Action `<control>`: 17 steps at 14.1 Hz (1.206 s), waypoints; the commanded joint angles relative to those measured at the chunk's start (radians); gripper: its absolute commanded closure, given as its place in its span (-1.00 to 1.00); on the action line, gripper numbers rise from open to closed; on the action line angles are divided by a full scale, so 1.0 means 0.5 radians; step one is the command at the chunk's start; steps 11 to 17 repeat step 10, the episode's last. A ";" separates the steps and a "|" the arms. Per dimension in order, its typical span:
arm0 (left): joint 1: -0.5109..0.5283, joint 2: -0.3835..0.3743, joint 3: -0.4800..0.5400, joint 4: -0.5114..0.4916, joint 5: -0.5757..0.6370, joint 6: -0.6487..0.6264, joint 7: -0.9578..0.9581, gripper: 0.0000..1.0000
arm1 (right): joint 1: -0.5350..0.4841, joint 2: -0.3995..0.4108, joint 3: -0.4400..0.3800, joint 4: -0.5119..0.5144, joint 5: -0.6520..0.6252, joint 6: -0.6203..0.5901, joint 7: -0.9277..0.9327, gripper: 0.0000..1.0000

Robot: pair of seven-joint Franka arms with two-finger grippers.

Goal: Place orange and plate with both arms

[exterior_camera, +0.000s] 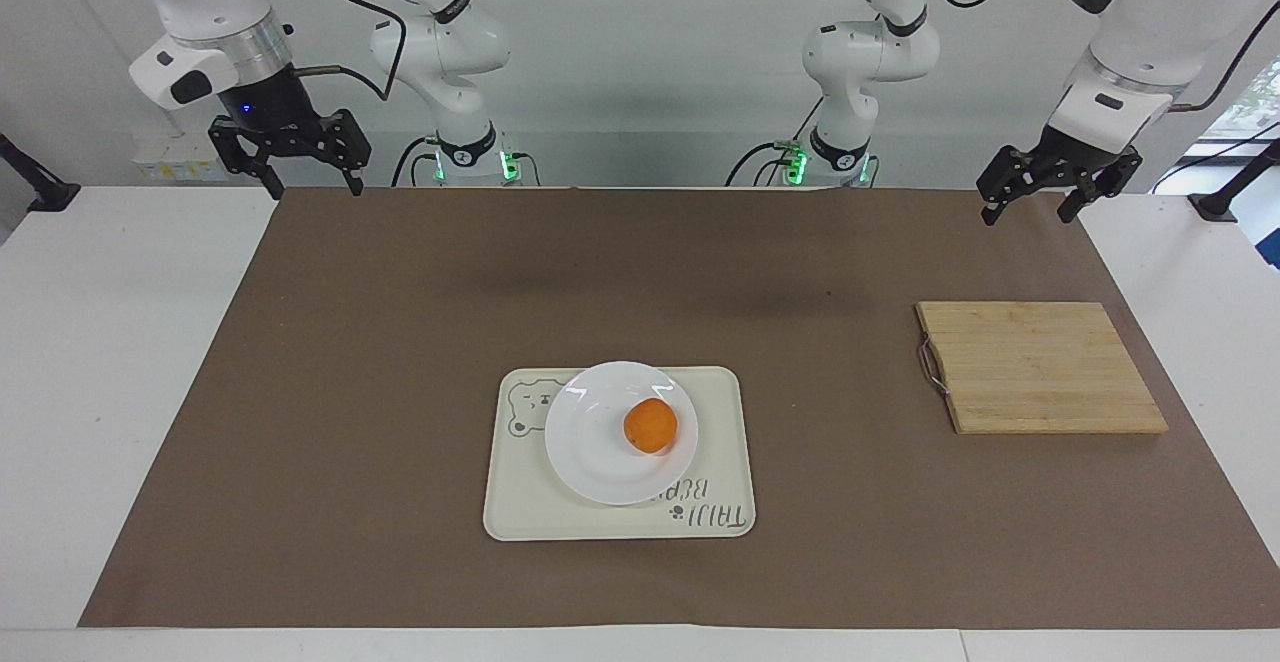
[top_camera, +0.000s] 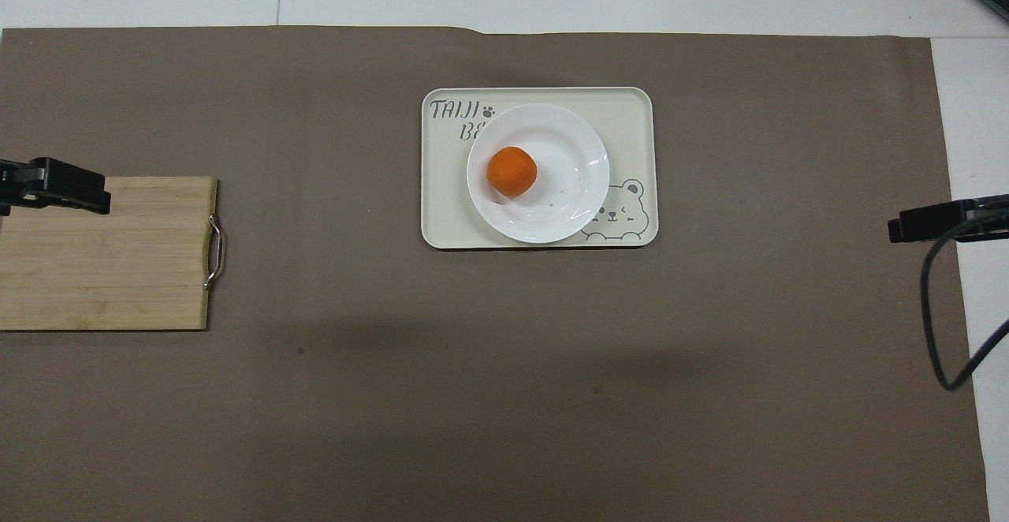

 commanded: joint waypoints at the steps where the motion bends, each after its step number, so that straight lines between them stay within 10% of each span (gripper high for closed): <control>1: -0.014 -0.014 0.014 -0.005 0.013 -0.028 -0.020 -1.00 | 0.006 -0.062 0.006 -0.085 -0.073 0.059 0.000 -1.00; 17: -0.014 -0.017 0.014 -0.005 0.013 -0.028 -0.020 -1.00 | 0.006 -0.035 0.006 -0.033 -0.122 0.025 0.003 -1.00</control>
